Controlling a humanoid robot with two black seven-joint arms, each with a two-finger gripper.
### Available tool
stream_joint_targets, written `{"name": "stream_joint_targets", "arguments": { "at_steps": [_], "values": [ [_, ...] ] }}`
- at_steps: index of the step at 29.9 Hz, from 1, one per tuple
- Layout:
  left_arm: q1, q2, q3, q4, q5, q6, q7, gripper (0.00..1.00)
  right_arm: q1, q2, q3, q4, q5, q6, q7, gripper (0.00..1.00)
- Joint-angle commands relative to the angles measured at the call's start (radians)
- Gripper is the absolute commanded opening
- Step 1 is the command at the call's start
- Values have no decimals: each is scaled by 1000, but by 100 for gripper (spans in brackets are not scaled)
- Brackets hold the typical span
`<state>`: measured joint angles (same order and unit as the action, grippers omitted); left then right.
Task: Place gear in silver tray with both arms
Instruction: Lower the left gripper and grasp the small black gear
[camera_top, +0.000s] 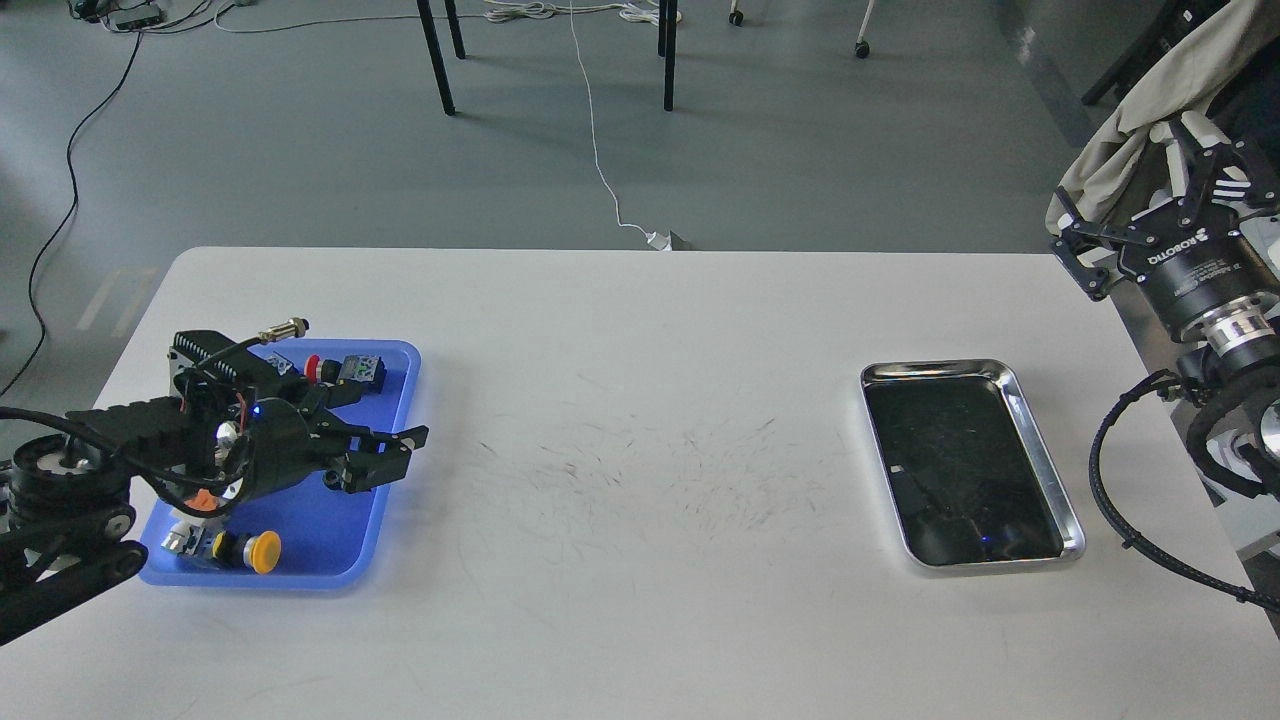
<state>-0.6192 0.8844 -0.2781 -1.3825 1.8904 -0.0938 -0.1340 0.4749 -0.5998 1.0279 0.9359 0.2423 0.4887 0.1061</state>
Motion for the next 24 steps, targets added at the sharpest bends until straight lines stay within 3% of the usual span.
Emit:
{"name": "stream_joint_targets", "arguments": {
  "at_steps": [1, 7, 15, 24],
  "values": [
    [4, -10, 0, 52, 27, 0, 5, 95, -2, 0, 0, 0, 0, 0, 0, 99],
    [9, -21, 0, 129, 21, 3, -7, 91, -7, 0, 0, -2, 0, 0, 0, 99],
    [10, -61, 0, 298, 13, 45, -79, 89, -19, 0, 0, -2, 0, 0, 0, 99],
    [26, -62, 2, 306, 21, 48, -88, 71, -19, 14, -8, -2, -1, 0, 0, 99]
  ]
}}
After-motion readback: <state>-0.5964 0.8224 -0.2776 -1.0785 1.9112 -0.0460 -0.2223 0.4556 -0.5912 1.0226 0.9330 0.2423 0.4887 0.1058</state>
